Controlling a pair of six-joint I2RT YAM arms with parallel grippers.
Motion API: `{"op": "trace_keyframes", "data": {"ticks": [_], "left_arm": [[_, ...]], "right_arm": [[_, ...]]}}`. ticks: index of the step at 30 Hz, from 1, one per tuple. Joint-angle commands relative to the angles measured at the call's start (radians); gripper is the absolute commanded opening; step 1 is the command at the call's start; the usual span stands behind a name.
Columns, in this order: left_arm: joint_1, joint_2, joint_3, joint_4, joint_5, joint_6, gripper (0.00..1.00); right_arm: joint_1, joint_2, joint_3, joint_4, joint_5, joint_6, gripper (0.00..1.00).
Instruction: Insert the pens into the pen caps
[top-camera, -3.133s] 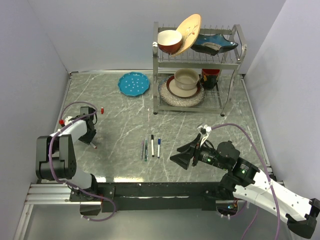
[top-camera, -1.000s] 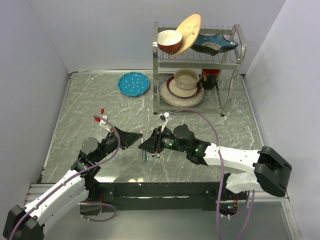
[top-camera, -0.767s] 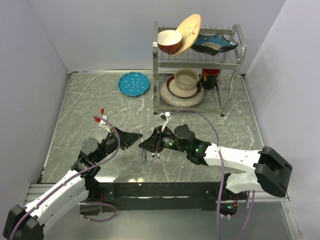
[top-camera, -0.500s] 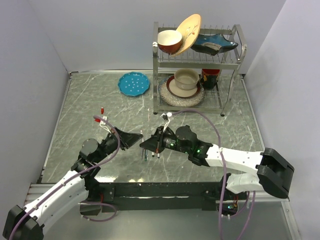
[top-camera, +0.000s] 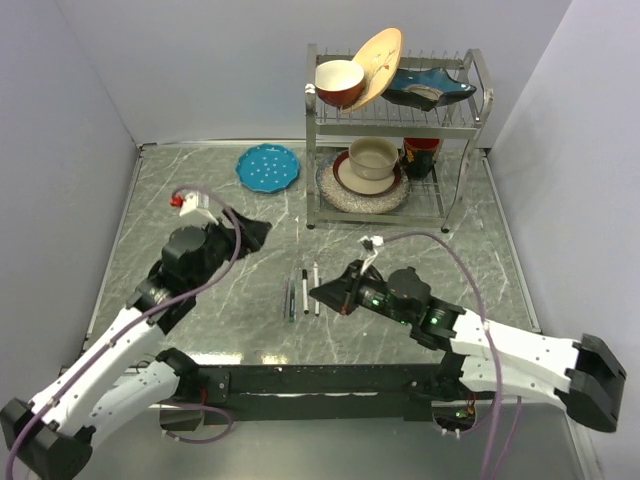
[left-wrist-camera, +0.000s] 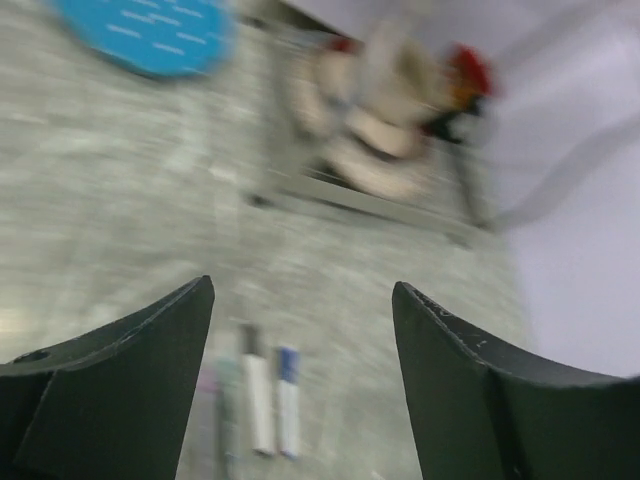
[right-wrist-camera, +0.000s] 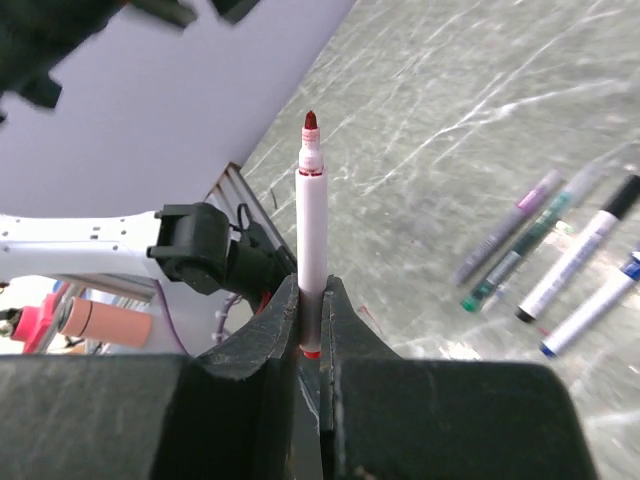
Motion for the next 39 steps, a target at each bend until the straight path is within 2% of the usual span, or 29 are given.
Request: {"op": "trace_keyframes", "data": {"ticks": [1,2,3,6,10,15,21,27,39], "left_arm": [[0.099,0.173,0.140,-0.208,-0.281,0.180,0.78],[0.136,0.205,0.157,-0.214,-0.272,0.203,0.78],[0.218,0.266,0.170,-0.201,-0.252,0.217,0.78],[0.373,0.389,0.203,-0.158,-0.113,0.267,0.77],[0.463,0.575,0.317,-0.150,-0.083,0.320,0.75],[0.507,0.857,0.517,-0.207,-0.037,0.432,0.70],[0.541,1.061,0.657,-0.274,0.009,0.496,0.65],[0.576,1.153,0.671,-0.264,0.053,0.528,0.54],[0.602,1.256,0.717,-0.282,0.073,0.568,0.43]], "right_arm": [[0.000,-0.137,-0.026,-0.060,0.056,-0.049,0.00],[0.000,-0.157,-0.035,-0.072,0.061,-0.058,0.00],[0.001,-0.174,-0.043,-0.089,0.065,-0.060,0.00],[0.001,-0.238,-0.075,-0.118,0.081,-0.068,0.00],[0.001,-0.309,-0.094,-0.130,0.073,-0.071,0.00],[0.000,-0.339,-0.081,-0.150,0.041,-0.092,0.00],[0.000,-0.379,-0.052,-0.209,0.068,-0.131,0.00],[-0.002,-0.390,-0.058,-0.235,0.081,-0.147,0.00],[0.000,-0.363,-0.046,-0.225,0.081,-0.147,0.00]]}}
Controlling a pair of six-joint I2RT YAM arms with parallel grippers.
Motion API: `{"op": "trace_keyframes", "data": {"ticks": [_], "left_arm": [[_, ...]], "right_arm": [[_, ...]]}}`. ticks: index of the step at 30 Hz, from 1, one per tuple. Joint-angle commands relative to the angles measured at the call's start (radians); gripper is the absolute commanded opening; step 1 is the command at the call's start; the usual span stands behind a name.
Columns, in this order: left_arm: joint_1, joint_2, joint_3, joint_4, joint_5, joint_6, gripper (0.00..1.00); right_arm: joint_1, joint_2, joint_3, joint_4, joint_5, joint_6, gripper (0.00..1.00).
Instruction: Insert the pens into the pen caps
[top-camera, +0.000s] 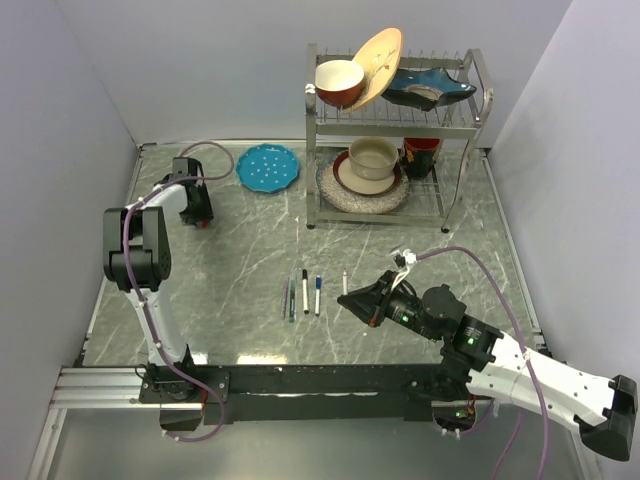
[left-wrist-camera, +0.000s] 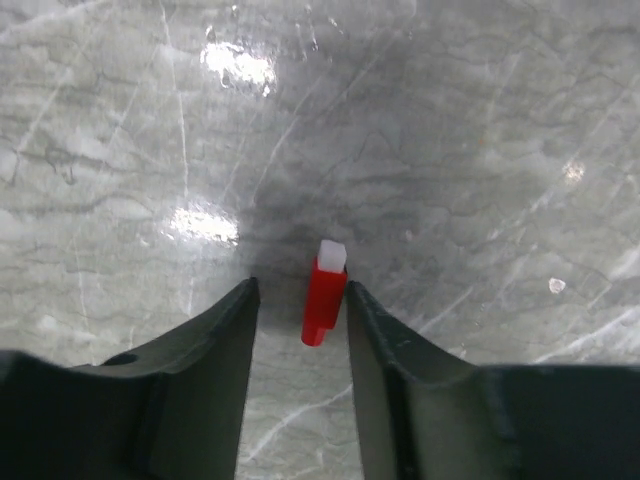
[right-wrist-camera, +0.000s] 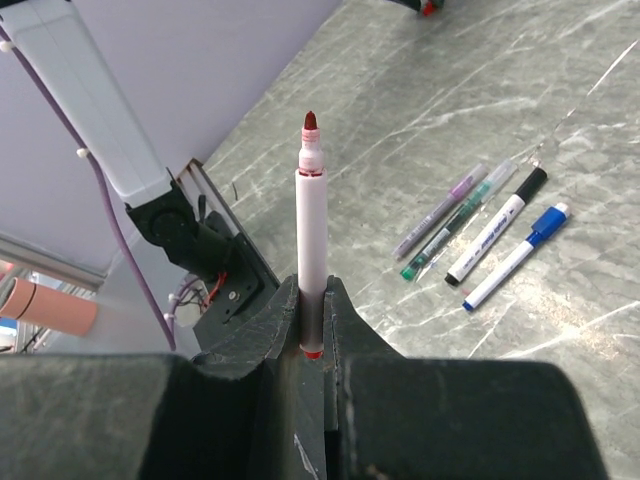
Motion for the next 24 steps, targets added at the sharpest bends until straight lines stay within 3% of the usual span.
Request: {"op": "trace_keyframes", "data": {"ticks": [1,17,24], "left_arm": [[0.011,0.038,0.054,-0.020,0.029,0.032,0.42],[0.011,0.121,0.110,-0.041,0.063,0.025,0.35],[0.011,0.116,0.101,-0.063,0.072,0.005,0.20]], "right_arm": [[-0.001,0.011,0.045,0.027,0.015,-0.011,0.00],[0.000,0.003,0.047,0.019,0.039,0.001,0.00],[0.000,-0.003,0.053,0.011,0.041,-0.001,0.00]]}}
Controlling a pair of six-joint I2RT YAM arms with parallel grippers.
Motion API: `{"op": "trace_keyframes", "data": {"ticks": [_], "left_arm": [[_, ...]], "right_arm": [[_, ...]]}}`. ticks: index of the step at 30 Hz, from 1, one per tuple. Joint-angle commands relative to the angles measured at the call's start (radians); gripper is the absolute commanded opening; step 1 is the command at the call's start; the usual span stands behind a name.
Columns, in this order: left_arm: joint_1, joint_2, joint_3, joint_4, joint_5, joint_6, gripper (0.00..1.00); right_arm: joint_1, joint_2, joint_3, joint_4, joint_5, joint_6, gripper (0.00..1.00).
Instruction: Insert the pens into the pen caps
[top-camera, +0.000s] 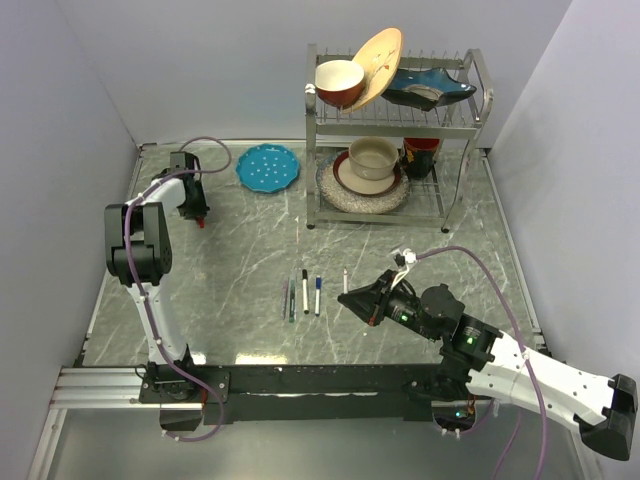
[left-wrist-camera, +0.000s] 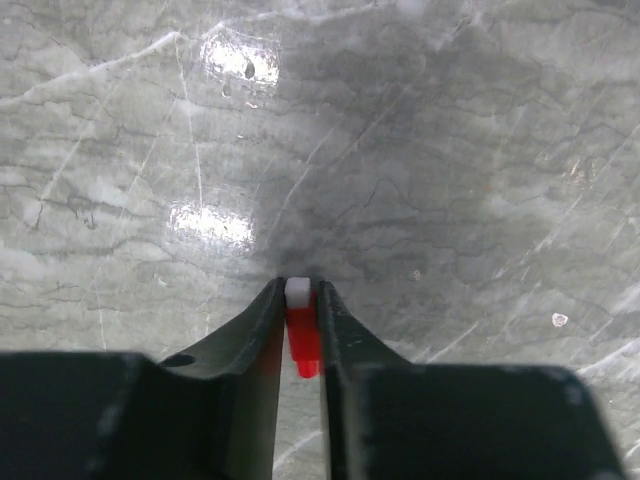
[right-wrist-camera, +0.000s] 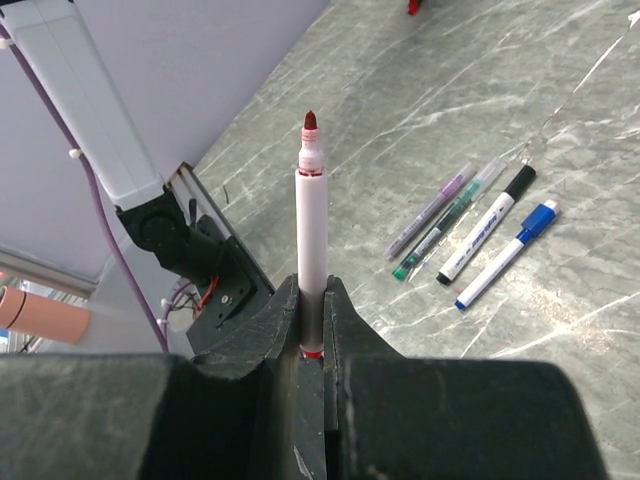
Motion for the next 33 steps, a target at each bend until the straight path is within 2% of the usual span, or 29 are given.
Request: {"op": "trace_keyframes", "data": {"ticks": [1,5,10,15,20,22,24,26,29,33], "left_arm": [[-0.006,0.043,-0.010,-0.008,0.060,-0.026,0.17],[-0.012,-0.014,-0.051,-0.015,0.069,-0.067,0.01],[-0.032,-0.163,-0.179,0.041,0.138,-0.158,0.01],[-0.084,-0.442,-0.399,0.152,0.236,-0.254,0.01],[-0.148,-0.833,-0.657,0.367,0.415,-0.371,0.01],[-0.177,-1.005,-0.767,0.489,0.479,-0.454,0.01],[-0.197,-1.115,-0.843,0.573,0.510,-0.562,0.01],[-0.226,-1.268,-0.973,0.747,0.561,-0.706,0.01],[-0.260,-1.442,-1.133,0.942,0.580,-0.884,0.01],[-0.309,-1.623,-1.276,1.058,0.520,-1.027,0.01]], "right_arm": [[0.002,-0.010,0.051,0.014,0.016,-0.004,0.00],[0.000,-0.011,0.056,0.000,0.004,0.001,0.00],[-0.001,-0.031,0.053,-0.017,0.010,0.005,0.00],[0.000,-0.036,0.050,-0.037,-0.001,0.025,0.00],[0.000,-0.019,0.033,0.023,-0.053,0.047,0.00],[0.002,0.015,0.033,0.058,-0.071,0.053,0.00],[0.003,0.044,0.039,0.093,-0.105,0.068,0.00],[0.009,0.101,0.040,0.164,-0.134,0.086,0.00],[0.040,0.194,0.059,0.250,-0.142,0.105,0.00],[0.129,0.312,0.105,0.328,-0.089,0.105,0.00]]}}
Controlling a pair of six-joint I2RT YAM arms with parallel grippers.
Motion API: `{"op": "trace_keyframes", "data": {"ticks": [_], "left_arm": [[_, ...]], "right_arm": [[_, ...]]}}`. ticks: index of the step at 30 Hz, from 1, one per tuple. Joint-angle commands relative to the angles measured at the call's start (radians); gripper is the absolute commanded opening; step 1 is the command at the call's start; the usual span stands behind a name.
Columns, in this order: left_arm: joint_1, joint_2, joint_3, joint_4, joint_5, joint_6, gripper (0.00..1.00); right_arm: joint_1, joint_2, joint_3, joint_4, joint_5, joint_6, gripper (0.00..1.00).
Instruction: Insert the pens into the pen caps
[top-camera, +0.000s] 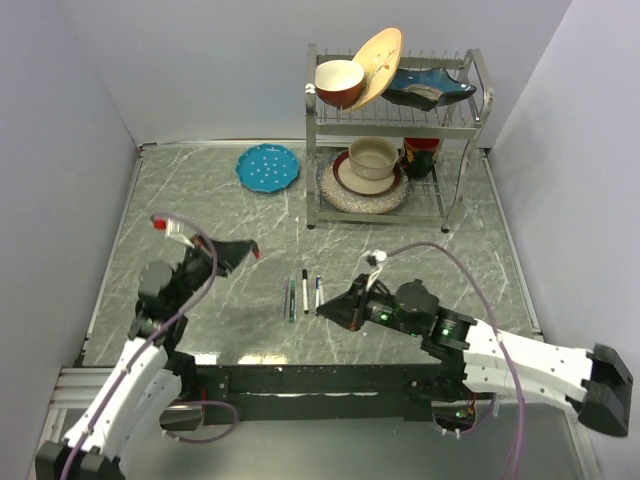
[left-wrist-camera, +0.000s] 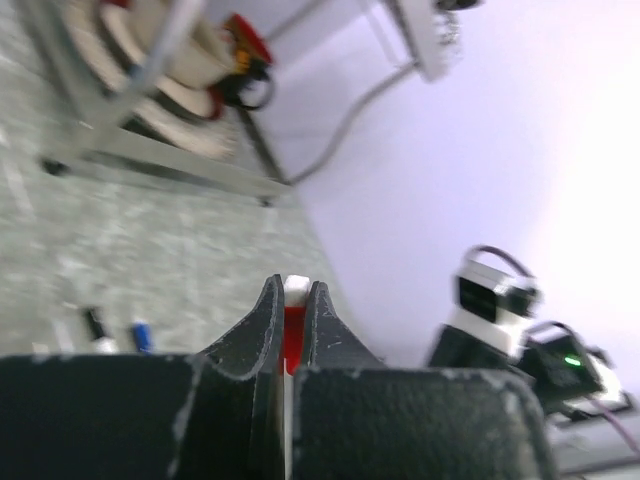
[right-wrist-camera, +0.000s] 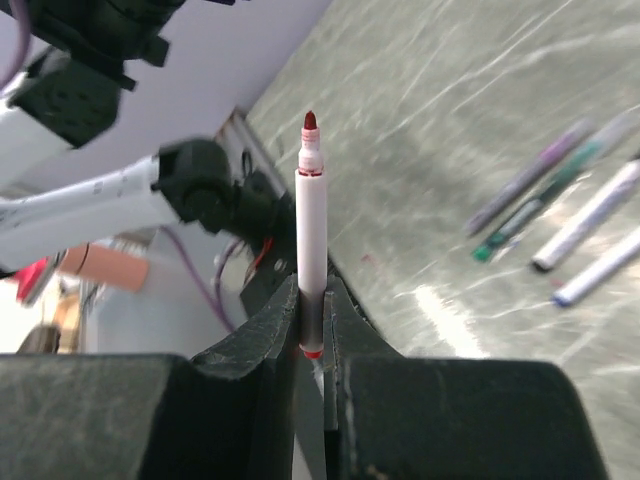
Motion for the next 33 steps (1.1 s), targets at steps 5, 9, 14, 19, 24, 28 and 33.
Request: {"op": "trace_keyframes", "data": {"ticks": [5,9,14,19,24,28,33], "left_arm": [[-0.071,-0.303,-0.244,0.331,-0.066,-0.399,0.01],[-0.080,-0.390,-0.272,0.294,-0.089,-0.397,0.01],[-0.082,-0.404,-0.273,0.312,-0.083,-0.380,0.01],[-0.083,-0.351,-0.264,0.374,-0.052,-0.375,0.01],[-0.086,-0.314,-0.258,0.415,-0.032,-0.371,0.01],[-0.094,-0.291,-0.256,0.427,-0.020,-0.371,0.01],[-0.109,-0.279,-0.261,0.427,-0.024,-0.368,0.01]], "right_arm": [[0.127,0.243,0.147,0.252,0.045,0.032,0.00],[0.151,0.350,0.188,0.316,0.050,0.046,0.00],[0.167,0.418,0.245,0.319,0.045,0.049,0.00],[0.174,0.449,0.273,0.316,0.043,0.046,0.00],[0.176,0.464,0.286,0.310,0.042,0.040,0.00],[0.176,0.476,0.296,0.312,0.036,0.040,0.00],[0.176,0.487,0.300,0.310,0.036,0.036,0.00]]}}
